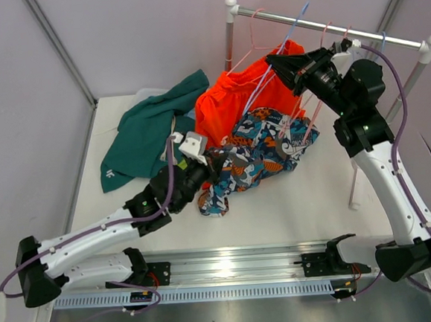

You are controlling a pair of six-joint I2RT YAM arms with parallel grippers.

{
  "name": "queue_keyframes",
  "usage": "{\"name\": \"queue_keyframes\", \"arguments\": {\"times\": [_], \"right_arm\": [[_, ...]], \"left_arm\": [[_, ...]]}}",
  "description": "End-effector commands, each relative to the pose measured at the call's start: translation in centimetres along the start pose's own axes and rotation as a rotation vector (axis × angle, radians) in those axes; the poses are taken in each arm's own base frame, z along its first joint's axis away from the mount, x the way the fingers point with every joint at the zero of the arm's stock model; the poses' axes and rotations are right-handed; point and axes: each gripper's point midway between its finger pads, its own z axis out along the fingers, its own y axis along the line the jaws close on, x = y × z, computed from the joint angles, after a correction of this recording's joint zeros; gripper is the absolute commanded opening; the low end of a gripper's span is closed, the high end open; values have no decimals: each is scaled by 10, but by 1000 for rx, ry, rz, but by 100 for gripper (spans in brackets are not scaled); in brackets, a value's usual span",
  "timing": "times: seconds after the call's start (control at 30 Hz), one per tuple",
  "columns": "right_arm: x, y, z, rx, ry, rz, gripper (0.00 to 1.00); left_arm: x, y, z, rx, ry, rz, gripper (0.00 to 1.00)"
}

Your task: Remove the shorts from the hanger

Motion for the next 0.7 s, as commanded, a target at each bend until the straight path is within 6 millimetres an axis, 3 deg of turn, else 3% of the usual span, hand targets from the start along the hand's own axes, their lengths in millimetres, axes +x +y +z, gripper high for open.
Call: {"name": "queue_keyframes", "arguments": {"times": [0.0, 0.13, 0.2, 0.23, 0.4, 0.53, 0.57, 0.6, 0.63, 0.67], "right_arm": [[-19, -9, 13, 30, -19, -70, 0], [-42, -27, 26, 68, -58, -129, 0], [-54, -36, 33, 93, -78, -144, 0], [-57, -34, 34, 87, -84, -159, 0], [-69, -58, 41, 138, -105, -168, 0], [-64, -75, 36, 156, -91, -155, 0], [-61, -73, 31, 150, -87, -160, 0], [-59, -81, 28, 165, -81, -159, 4], [-58, -81, 25, 162, -77, -166, 19], [-54, -80, 20, 164, -77, -173, 40]], "left_arm": [[-41, -11, -36, 71, -87, -94, 0], [-59, -15, -66, 96, -99, -82, 0], [-59, -14, -79, 99, -83, -66, 0], [-61, -13, -83, 95, -82, -64, 0], [-64, -8, -95, 75, -73, -53, 0], [-95, 11, -104, -22, -110, -20, 0], [-113, 14, -107, -46, -137, -14, 0], [-133, 21, -112, -77, -162, 29, 0], [-145, 32, -114, -144, -181, 48, 0], [-163, 36, -114, -184, -200, 108, 0]]}}
